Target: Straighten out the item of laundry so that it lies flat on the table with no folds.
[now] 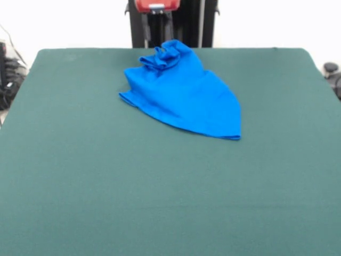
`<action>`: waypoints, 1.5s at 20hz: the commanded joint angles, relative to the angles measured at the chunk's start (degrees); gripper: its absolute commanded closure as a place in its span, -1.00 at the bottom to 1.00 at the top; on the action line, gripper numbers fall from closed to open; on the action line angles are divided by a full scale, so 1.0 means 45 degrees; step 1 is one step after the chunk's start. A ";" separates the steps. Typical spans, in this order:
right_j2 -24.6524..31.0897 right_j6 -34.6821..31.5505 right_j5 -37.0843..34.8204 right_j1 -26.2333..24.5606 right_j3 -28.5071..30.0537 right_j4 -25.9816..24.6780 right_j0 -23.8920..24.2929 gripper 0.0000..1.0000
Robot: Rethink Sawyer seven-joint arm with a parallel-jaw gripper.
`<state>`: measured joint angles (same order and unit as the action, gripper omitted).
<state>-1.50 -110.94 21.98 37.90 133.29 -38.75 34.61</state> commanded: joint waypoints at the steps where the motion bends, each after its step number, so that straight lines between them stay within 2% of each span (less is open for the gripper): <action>1: 0.3912 -0.0890 -0.4680 0.4218 0.1732 0.1366 0.1622 -1.00; 6: 0.5161 -0.0661 -0.5554 0.5276 0.2317 0.2102 0.2289 -1.00; 11: 0.5833 -0.0312 -0.6654 0.6083 0.2093 0.3006 0.2254 -1.00; 14: 0.5480 -0.0421 -0.6947 0.5905 0.1427 0.3106 0.1645 -1.00; 18: 0.4218 -0.0999 -0.6730 0.5149 0.0276 0.2904 0.0272 -1.00; 22: 0.3684 -0.1244 -0.6828 0.4653 -0.0737 0.3065 -0.0489 -1.00; 27: 0.2830 -0.2029 -0.6640 0.4656 -0.1773 0.3851 -0.1469 -1.00; 30: 0.2698 -0.2433 -0.5841 0.4598 -0.2399 0.4577 -0.1894 -1.00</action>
<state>11.98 -110.95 -2.53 61.30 131.13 -24.08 29.92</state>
